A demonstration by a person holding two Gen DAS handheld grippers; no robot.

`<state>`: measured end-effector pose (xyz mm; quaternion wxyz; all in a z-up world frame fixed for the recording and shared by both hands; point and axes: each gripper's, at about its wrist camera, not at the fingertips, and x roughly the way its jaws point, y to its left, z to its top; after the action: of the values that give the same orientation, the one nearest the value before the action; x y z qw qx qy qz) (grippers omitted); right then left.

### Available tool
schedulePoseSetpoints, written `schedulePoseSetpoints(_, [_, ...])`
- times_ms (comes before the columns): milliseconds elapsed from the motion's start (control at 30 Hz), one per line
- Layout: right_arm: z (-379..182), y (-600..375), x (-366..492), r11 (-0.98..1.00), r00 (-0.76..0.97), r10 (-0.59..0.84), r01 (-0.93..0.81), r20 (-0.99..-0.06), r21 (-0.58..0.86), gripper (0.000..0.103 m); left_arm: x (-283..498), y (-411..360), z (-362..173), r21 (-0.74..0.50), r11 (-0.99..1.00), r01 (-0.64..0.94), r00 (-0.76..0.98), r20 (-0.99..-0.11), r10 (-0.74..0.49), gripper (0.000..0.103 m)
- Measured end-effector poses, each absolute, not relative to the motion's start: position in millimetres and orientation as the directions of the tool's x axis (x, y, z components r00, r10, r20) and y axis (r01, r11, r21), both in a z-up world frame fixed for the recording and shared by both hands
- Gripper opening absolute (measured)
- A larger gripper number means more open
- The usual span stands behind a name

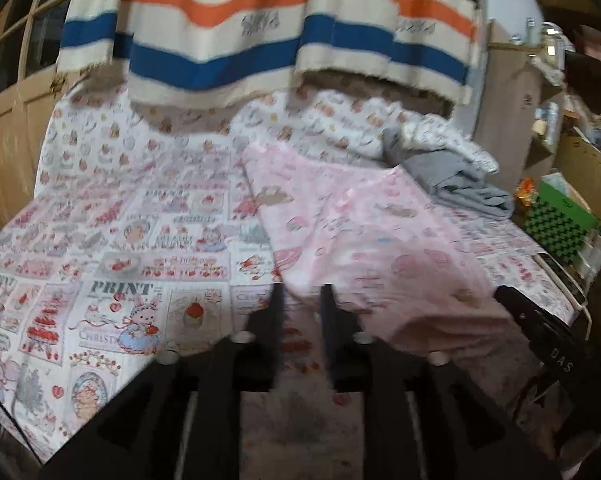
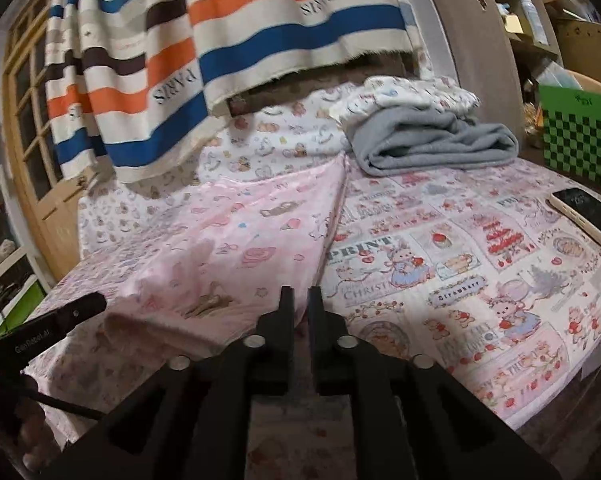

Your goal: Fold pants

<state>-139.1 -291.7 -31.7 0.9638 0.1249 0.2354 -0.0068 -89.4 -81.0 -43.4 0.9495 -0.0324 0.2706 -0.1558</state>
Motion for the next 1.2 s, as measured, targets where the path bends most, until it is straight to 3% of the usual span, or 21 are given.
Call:
schedulePoseSetpoints(67, [-27.1,-292.1,-147.8,0.97,0.903,0.046,0.062,-0.428,0.234,0.048,-100.1,-84.4,-39.7,-0.128,0.945,0.302,0.809,-0.49,-0.325,0.023])
schedulePoseSetpoints(267, [-18.9,-286.3,-153.1,0.966,0.903,0.122,-0.013,-0.412,0.258,0.048,-112.7,-101.8,-41.8,-0.124,0.923,0.365,0.776,-0.508,-0.374,0.027])
schedulePoseSetpoints(433, [-22.1,-278.5,-150.5,0.961,0.896,0.152,-0.036,-0.418,0.273,0.048,-100.6,-122.1,-62.4,-0.05,0.942,0.333,0.749,-0.593,-0.296,0.027])
schedulePoseSetpoints(600, [-30.2,-275.5,-142.2,0.958,0.877,0.145,-0.009,-0.457,0.287,0.048,-97.2,-122.7,-59.6,-0.129,0.926,0.355,0.745,-0.559,-0.364,0.027])
schedulePoseSetpoints(667, [-34.5,-277.0,-134.3,0.949,0.858,0.157,0.006,-0.489,0.316,0.041,-96.7,-123.6,-57.9,-0.144,0.922,0.361,0.747,-0.547,-0.378,0.029])
schedulePoseSetpoints(767, [-40.4,-280.9,-128.3,0.931,0.844,0.185,0.012,-0.503,0.364,0.037,-97.5,-122.5,-57.3,-0.181,0.906,0.382,0.726,-0.548,-0.415,0.041])
schedulePoseSetpoints(867, [-41.9,-279.4,-129.8,0.947,0.85,0.149,0.023,-0.505,0.32,0.03,-103.8,-121.3,-56.0,-0.19,0.902,0.388,0.726,-0.54,-0.426,0.05])
schedulePoseSetpoints(967, [-42.4,-279.6,-132.2,0.951,0.852,0.156,0.007,-0.5,0.308,0.02,-100.5,-123.4,-59.3,-0.178,0.913,0.367,0.733,-0.549,-0.401,0.051])
schedulePoseSetpoints(1200, [-40.8,-283.4,-137.1,0.947,0.862,0.154,0.011,-0.483,0.321,0.015,-87.9,-127.3,-67.5,-0.15,0.942,0.301,0.746,-0.577,-0.331,0.041])
